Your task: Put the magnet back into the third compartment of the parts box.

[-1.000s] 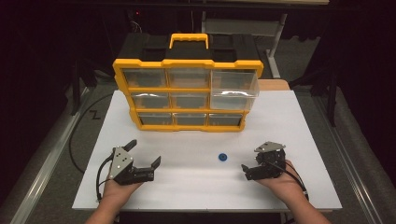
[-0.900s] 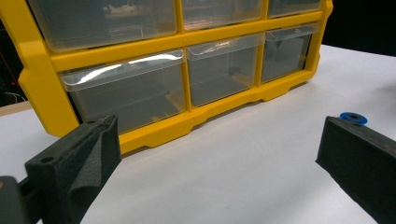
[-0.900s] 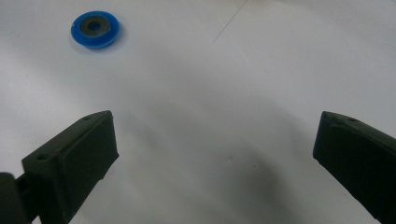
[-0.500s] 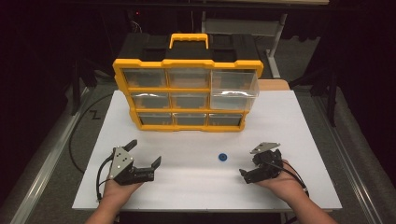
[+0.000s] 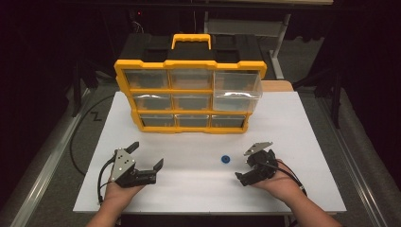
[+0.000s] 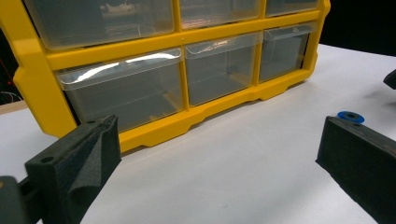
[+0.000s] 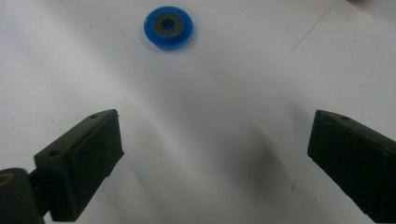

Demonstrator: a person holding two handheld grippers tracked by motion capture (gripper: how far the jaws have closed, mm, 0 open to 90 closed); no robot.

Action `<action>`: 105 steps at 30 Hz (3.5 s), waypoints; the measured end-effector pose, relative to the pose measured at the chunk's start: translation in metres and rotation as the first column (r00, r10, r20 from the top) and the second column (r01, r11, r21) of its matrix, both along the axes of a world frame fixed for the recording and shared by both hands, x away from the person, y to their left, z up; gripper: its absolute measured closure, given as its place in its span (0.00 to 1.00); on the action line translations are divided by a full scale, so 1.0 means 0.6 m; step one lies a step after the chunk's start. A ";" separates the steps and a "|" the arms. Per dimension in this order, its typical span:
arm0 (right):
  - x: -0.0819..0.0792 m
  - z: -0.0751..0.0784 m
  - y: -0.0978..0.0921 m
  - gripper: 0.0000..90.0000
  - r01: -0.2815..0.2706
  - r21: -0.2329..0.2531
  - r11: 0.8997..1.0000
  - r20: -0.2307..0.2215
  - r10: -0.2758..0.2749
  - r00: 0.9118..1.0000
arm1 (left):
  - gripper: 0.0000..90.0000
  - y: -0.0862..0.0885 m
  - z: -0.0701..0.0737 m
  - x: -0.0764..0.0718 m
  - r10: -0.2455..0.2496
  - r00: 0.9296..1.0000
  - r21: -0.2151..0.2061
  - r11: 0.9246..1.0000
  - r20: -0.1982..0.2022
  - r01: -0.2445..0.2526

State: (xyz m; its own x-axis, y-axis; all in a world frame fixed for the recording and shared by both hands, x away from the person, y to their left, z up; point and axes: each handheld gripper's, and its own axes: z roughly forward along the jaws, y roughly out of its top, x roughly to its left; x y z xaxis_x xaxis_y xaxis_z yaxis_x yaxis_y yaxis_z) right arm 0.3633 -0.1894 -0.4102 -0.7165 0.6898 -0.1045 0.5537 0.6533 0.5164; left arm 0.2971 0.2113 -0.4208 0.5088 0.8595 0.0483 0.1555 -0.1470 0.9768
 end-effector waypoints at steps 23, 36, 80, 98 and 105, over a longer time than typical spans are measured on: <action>0.024 0.005 0.051 0.31 -0.035 0.044 0.998 0.023 0.034 0.999 | 0.00 0.001 0.001 0.000 -0.002 1.000 -0.004 1.000 0.008 0.002; 0.034 -0.006 0.070 0.52 -0.077 0.058 0.995 0.007 0.077 0.997 | 0.00 0.001 0.001 0.000 -0.001 1.000 -0.004 1.000 0.009 0.001; 0.052 -0.009 0.084 0.72 -0.103 0.037 0.994 -0.021 0.104 0.994 | 0.00 0.004 0.001 0.000 0.001 1.000 -0.008 1.000 0.008 -0.001; 0.031 0.025 0.047 0.72 -0.109 0.020 0.994 -0.031 0.110 0.993 | 0.00 0.004 0.002 -0.001 0.004 1.000 -0.012 1.000 0.012 -0.003; 0.026 0.040 0.024 0.72 -0.107 0.021 0.994 -0.031 0.107 0.994 | 0.00 0.004 0.002 -0.002 0.004 1.000 -0.013 1.000 0.013 -0.004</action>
State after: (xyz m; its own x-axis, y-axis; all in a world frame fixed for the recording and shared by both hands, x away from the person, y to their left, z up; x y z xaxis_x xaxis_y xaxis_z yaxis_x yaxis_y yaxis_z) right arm 0.3789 -0.1752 -0.3861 -0.7890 0.6107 -0.0680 0.4974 0.6997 0.5129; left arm 0.2960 0.2138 -0.4198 0.5045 0.8623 0.0432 0.1436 -0.1332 0.9806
